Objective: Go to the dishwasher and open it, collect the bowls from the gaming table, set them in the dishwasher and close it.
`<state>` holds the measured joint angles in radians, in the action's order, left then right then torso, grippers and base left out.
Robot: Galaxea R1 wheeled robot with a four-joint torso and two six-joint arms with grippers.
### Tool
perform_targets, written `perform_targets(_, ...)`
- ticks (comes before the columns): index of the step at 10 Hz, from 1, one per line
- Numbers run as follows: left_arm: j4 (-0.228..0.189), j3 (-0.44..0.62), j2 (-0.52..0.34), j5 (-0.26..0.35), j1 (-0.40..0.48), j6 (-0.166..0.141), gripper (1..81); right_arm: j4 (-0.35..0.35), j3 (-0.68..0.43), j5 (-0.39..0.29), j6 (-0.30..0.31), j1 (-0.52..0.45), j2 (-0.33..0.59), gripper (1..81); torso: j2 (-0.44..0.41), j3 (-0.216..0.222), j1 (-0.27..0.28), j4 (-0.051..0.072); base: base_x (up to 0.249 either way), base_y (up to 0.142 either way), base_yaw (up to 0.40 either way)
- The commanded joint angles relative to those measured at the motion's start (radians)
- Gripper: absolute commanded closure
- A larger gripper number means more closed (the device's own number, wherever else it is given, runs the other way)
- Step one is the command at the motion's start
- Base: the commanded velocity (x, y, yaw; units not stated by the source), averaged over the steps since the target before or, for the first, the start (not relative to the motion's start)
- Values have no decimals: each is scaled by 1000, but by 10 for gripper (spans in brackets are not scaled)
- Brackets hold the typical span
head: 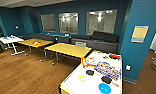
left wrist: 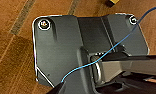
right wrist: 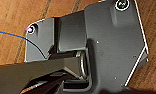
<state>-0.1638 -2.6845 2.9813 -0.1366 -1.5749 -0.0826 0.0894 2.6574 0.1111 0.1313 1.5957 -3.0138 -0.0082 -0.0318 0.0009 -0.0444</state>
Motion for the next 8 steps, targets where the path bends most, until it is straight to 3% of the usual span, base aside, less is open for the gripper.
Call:
perform_targets(1, 1, 3, -5, 45, 40, 1, 10, 6, -4, -48, -2, -39, 1, 10, 0, 0, 0, 0, 169, 125, 0)
perform_targets(8, -2, 2, -4, 45, 39, 1, 10, 6, -2, -50, -2, -38, 2, 10, 0, 0, 0, 0, 169, 105, 0)
